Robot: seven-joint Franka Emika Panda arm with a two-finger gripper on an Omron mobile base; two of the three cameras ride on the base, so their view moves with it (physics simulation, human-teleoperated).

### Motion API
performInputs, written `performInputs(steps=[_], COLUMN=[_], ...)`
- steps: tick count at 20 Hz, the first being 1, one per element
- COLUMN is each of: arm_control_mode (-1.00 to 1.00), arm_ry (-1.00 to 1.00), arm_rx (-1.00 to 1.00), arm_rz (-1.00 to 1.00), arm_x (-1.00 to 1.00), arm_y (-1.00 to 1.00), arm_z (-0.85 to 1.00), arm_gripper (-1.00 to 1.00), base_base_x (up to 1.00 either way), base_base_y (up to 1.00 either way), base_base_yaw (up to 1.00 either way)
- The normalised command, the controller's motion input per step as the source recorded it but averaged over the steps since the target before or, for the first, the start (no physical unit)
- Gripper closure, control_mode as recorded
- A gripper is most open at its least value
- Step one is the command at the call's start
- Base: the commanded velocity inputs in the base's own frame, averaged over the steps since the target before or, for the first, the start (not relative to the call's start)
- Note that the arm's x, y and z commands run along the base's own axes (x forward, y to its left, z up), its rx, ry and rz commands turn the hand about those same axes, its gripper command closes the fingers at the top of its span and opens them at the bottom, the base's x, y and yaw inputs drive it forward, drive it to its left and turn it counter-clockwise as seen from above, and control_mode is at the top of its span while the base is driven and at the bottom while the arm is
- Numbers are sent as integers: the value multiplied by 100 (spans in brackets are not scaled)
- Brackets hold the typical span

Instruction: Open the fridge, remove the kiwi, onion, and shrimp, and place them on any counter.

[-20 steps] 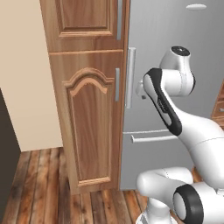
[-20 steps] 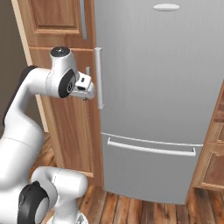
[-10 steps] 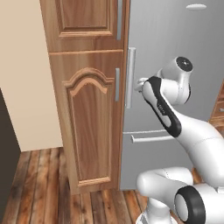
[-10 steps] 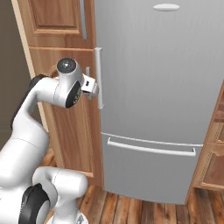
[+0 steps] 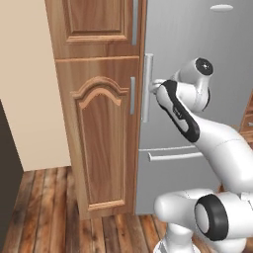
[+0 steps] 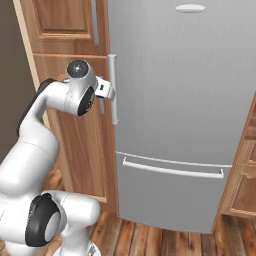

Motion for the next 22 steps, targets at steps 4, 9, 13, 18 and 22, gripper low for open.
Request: performInputs(steps=[4,9,13,18,22], arm_control_mode=[-100,-100,-100,-100,-100], arm_ry=[0,-2,-4,-1,0], arm_rx=[0,0,0,2,1], arm_rz=[-6,-4,0,0,0], arm_x=[27,30,44,49,55], arm_y=[0,0,0,0,0], arm_z=[40,9,0,0,0], arm_gripper=[-100,-100,-100,-100,-100], base_base_x=[0,0,0,0,0], base_base_y=[0,0,0,0,0], base_base_yaw=[0,0,0,0,0])
